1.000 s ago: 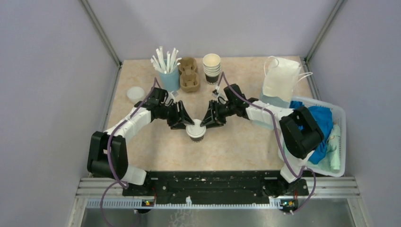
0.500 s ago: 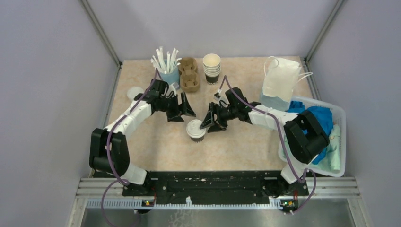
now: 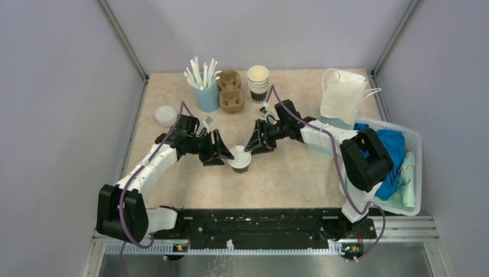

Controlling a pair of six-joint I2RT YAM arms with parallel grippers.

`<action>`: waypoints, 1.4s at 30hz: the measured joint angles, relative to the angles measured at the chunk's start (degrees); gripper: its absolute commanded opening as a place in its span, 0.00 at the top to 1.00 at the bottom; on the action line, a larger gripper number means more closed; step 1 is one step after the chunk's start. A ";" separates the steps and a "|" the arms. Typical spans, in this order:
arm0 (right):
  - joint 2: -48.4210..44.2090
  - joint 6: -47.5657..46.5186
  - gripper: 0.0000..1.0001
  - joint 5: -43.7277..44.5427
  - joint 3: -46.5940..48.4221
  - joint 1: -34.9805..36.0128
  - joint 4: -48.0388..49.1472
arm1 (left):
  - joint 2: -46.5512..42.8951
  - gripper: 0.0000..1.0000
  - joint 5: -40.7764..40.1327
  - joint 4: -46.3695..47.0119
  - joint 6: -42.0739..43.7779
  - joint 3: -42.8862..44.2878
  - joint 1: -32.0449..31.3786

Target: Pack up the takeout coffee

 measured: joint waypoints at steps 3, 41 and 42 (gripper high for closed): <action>0.76 -0.17 0.58 -0.28 -0.04 -0.02 0.09 | 1.81 0.43 0.00 0.26 0.04 0.00 -0.02; -3.85 0.68 0.50 0.63 -5.84 0.76 1.53 | 1.73 0.43 -2.12 4.55 -0.85 -3.19 -0.42; -3.39 0.70 0.52 0.79 -6.25 1.11 2.45 | 2.03 0.44 -1.88 4.83 -0.98 -3.80 -0.44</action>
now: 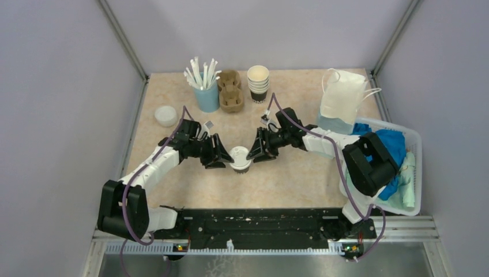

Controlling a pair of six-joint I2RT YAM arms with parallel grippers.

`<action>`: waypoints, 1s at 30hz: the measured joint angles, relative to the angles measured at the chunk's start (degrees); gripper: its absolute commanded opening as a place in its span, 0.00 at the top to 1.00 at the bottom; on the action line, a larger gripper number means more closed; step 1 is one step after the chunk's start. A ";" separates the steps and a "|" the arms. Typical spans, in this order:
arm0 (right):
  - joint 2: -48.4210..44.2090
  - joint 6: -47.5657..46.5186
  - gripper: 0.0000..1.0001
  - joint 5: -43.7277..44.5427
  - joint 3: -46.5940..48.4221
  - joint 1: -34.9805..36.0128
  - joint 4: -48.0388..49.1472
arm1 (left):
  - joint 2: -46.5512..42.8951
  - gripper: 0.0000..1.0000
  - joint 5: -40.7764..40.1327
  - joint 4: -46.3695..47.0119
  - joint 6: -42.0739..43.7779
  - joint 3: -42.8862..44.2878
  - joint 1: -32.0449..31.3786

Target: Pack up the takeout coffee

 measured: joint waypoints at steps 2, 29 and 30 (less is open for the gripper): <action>0.79 0.07 0.53 0.28 -1.14 0.20 0.90 | 0.17 0.44 0.92 0.70 -0.35 -0.70 0.00; 1.95 -0.44 0.53 -1.09 -1.20 -0.02 1.84 | 0.72 0.43 2.01 1.88 0.57 -0.83 -0.04; 2.16 -0.44 0.53 -1.40 -1.14 -0.04 1.97 | 1.03 0.43 2.36 1.92 0.70 -0.76 0.00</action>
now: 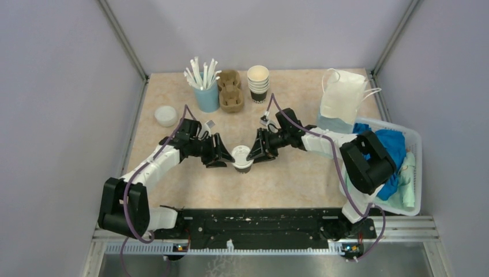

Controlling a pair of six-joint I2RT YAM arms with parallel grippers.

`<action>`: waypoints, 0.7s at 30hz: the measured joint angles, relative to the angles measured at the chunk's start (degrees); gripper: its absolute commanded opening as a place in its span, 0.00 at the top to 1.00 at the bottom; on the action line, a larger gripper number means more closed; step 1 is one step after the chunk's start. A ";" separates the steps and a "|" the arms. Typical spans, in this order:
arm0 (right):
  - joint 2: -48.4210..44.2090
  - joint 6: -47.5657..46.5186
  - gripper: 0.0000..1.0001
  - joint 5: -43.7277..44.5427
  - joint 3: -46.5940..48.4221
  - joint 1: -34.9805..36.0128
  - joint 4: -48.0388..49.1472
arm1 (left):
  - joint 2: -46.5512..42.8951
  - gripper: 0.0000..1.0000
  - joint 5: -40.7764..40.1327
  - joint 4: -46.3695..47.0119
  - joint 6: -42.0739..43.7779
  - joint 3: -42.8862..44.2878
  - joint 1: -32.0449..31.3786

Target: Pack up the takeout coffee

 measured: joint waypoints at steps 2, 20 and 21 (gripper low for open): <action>0.02 -0.07 0.51 -0.09 0.20 -0.02 -0.20 | 0.46 0.42 0.31 -0.31 0.42 0.55 0.04; -0.94 0.39 0.54 1.18 0.66 -1.44 -1.16 | 3.06 0.41 -3.41 -4.61 2.71 5.35 -0.31; -0.63 0.50 0.55 1.16 0.66 -1.44 -0.68 | 3.08 0.41 -3.23 -4.31 2.73 5.16 -0.26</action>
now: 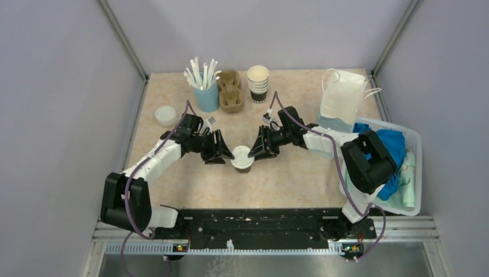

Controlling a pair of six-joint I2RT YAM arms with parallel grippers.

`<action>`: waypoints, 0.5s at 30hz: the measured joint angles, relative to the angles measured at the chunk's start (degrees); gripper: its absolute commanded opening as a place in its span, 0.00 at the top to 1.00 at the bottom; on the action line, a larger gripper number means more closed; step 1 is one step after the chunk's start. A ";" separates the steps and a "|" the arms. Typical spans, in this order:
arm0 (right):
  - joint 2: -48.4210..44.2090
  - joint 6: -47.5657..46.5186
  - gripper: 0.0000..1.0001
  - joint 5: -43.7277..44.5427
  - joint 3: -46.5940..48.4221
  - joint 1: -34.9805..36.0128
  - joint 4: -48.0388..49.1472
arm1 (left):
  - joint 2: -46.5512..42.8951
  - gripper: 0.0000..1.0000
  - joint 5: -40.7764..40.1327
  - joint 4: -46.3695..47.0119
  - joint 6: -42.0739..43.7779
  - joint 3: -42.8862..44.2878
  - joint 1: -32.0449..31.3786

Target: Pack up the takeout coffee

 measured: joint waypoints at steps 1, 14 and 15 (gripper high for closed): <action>0.35 0.13 0.55 -0.24 -0.04 0.00 0.37 | -0.02 0.42 0.22 0.48 0.09 -0.26 0.00; 0.15 -1.57 0.36 -0.09 1.66 0.00 -3.78 | -1.11 0.20 -0.90 -2.45 0.68 1.79 0.00; -0.13 -1.64 0.34 0.00 1.66 0.00 -4.37 | -1.49 0.18 -1.20 -3.28 0.68 2.69 0.00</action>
